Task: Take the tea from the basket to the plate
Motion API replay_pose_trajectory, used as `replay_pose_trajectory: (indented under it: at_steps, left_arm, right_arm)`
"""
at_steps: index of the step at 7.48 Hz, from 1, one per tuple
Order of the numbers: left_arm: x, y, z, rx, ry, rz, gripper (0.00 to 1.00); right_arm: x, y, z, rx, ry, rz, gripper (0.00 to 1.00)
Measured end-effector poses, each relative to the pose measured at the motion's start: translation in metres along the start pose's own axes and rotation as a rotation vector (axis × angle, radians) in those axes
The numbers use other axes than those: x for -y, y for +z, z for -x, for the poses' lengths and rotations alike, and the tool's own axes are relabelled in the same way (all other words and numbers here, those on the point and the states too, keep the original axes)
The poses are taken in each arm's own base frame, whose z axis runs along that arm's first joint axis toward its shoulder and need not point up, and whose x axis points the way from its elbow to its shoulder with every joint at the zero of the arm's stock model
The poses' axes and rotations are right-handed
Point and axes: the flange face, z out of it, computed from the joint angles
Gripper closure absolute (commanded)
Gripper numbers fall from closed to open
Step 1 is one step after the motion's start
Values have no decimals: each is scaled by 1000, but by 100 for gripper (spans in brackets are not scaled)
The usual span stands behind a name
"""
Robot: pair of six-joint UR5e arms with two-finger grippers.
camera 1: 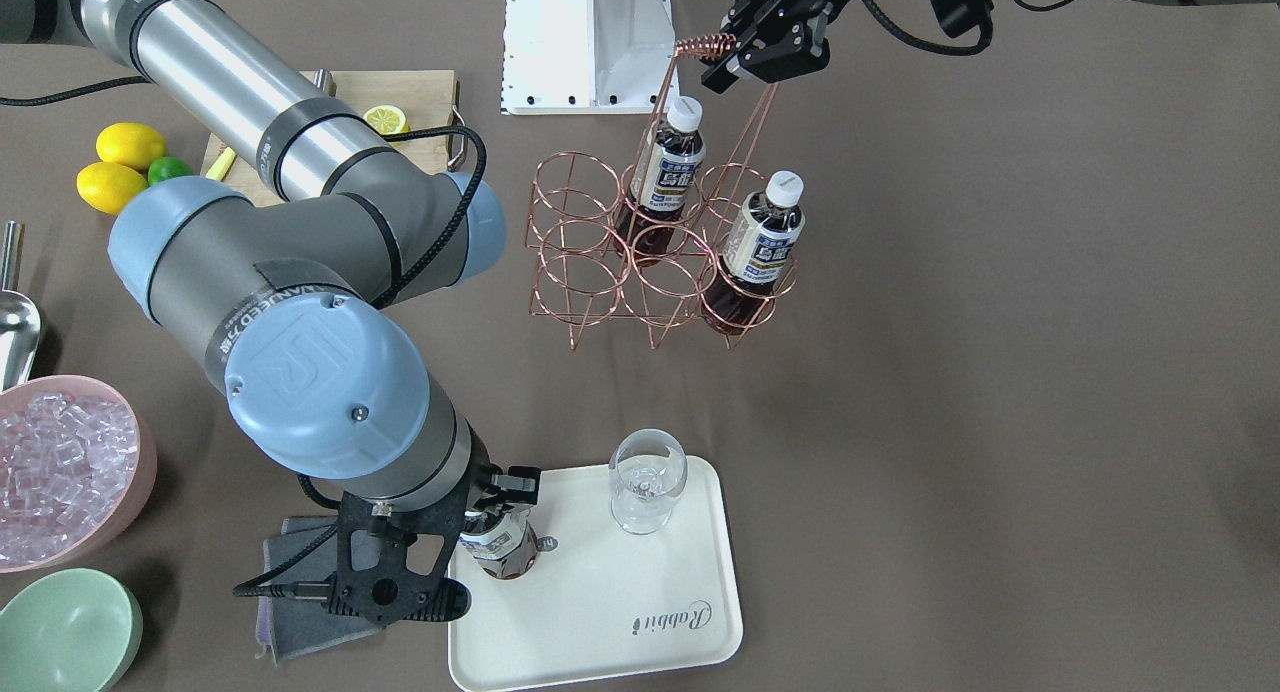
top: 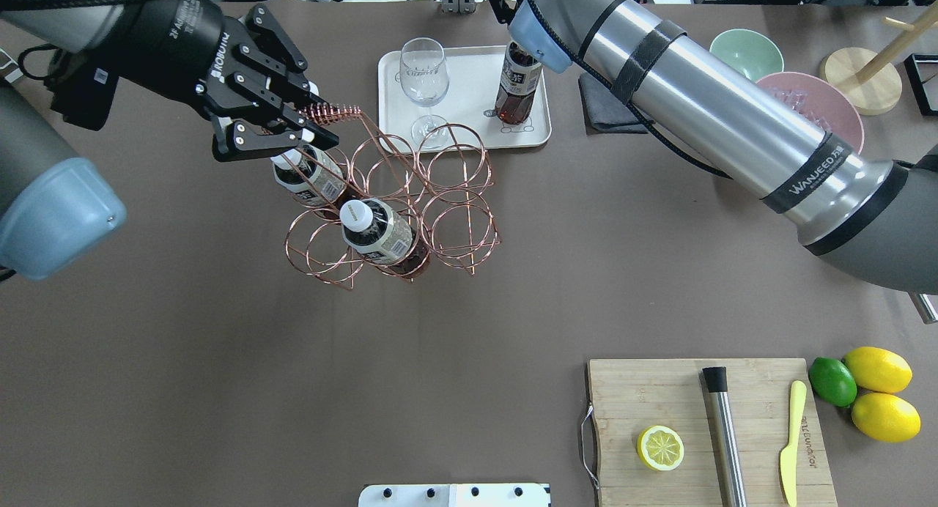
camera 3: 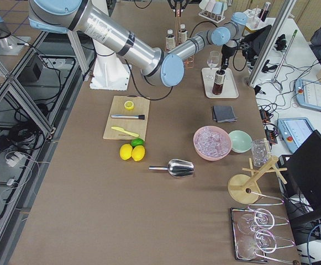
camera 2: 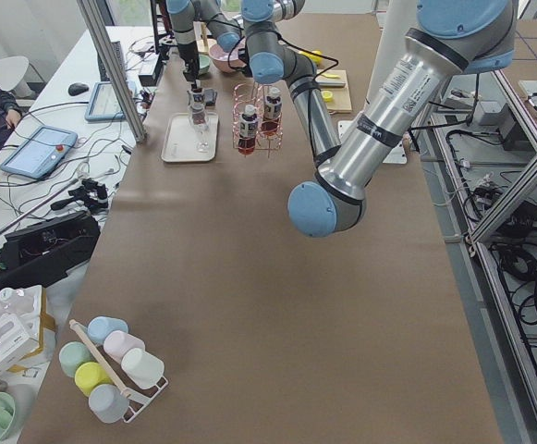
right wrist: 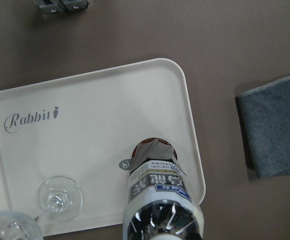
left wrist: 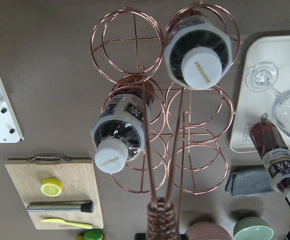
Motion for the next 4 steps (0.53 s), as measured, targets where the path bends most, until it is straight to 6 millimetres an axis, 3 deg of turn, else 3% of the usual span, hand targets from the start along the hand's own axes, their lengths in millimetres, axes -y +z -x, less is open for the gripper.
replay_pose_trajectory:
  at_steps: [4]
  left_arm:
    - [55,-43,20,73,-19,3,100]
  right_arm:
    - [0,-11,14,10,-6,-10,100]
